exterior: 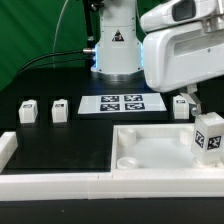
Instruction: Assemble one leg
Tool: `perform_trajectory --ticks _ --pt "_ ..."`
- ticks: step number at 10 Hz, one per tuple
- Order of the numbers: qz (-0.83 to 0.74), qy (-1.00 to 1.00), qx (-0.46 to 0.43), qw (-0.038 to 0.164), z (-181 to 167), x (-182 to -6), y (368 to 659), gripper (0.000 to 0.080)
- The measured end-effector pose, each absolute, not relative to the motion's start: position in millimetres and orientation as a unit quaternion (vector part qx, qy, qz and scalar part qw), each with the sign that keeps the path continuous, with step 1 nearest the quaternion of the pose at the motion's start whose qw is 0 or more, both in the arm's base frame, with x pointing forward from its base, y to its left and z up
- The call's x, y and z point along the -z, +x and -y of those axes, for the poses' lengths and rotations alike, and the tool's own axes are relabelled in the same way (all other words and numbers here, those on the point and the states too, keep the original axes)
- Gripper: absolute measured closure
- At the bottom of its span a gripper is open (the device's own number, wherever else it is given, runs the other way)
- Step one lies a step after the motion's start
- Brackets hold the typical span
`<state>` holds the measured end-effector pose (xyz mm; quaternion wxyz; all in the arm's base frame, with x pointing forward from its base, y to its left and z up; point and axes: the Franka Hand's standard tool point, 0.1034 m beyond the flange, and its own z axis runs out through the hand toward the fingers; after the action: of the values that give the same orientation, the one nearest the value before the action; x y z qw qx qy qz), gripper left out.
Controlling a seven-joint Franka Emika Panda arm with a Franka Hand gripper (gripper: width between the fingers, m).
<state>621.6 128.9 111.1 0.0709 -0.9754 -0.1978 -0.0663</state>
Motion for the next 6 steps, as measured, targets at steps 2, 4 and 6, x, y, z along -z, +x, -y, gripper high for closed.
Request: perform_trajectory --ticks 2,4,6 --pt "0.193 -0.978 0.036 0.07 -111.5 -102.3 638.6 0.015" --pt "0.192 -0.978 0.039 0.07 -110.6 -102.2 639.4 0.015" --pt "0.192 -0.978 0.039 0.07 -110.7 -101.9 639.3 0.015"
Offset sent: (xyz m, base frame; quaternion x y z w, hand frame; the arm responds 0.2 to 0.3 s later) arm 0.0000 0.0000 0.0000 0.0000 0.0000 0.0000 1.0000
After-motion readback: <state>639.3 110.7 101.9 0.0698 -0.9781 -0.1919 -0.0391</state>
